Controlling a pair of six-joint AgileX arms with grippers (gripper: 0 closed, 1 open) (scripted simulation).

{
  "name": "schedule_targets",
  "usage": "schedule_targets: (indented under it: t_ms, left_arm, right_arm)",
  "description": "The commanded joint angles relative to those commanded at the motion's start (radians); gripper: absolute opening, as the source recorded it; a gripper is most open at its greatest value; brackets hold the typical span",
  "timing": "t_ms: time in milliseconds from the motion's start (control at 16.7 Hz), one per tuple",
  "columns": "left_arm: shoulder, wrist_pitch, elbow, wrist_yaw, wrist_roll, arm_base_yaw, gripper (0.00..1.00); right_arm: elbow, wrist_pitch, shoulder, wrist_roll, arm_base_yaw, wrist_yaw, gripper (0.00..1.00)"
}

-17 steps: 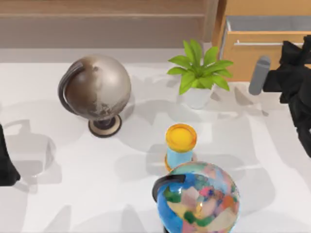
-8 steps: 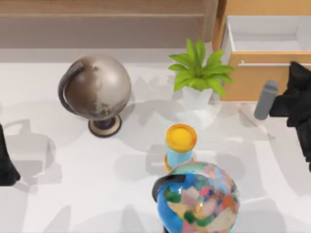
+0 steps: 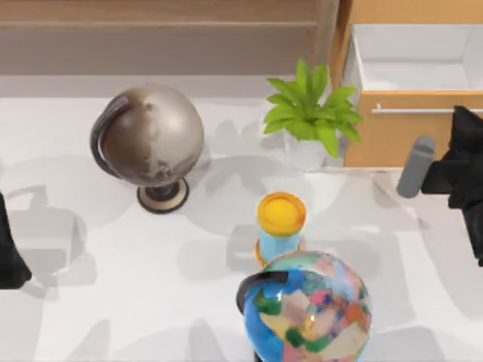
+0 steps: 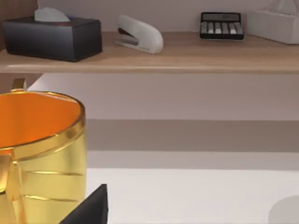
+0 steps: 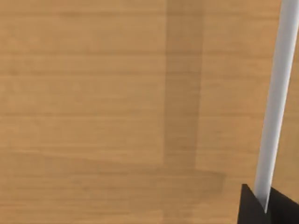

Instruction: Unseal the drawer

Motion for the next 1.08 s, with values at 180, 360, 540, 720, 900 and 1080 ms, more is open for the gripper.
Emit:
schedule_targets:
  t_ms: [180,360,540,720,900,1080]
  left_arm:
    - [0.0,0.0,0.0,0.0,0.0,0.0,1.0]
    - [0.0,0.0,0.0,0.0,0.0,0.0,1.0]
    - [0.0,0.0,0.0,0.0,0.0,0.0,1.0]
    - [0.0,0.0,0.0,0.0,0.0,0.0,1.0]
    - [0.0,0.0,0.0,0.0,0.0,0.0,1.0]
    - [0.0,0.0,0.0,0.0,0.0,0.0,1.0]
  right_arm:
    - [-0.112,0.074,-0.027,0.0,0.031,0.029,0.0]
    - [-0.178,0.123,-0.046,0.003,0.052,0.049,0.0]
    - [-0.18,0.124,-0.047,0.003,0.053,0.049,0.0]
    - [-0.18,0.124,-0.047,0.003,0.053,0.049,0.15]
    - [-0.18,0.124,-0.047,0.003,0.053,0.049,0.38]
    - [-0.18,0.124,-0.047,0.003,0.053,0.049,0.6]
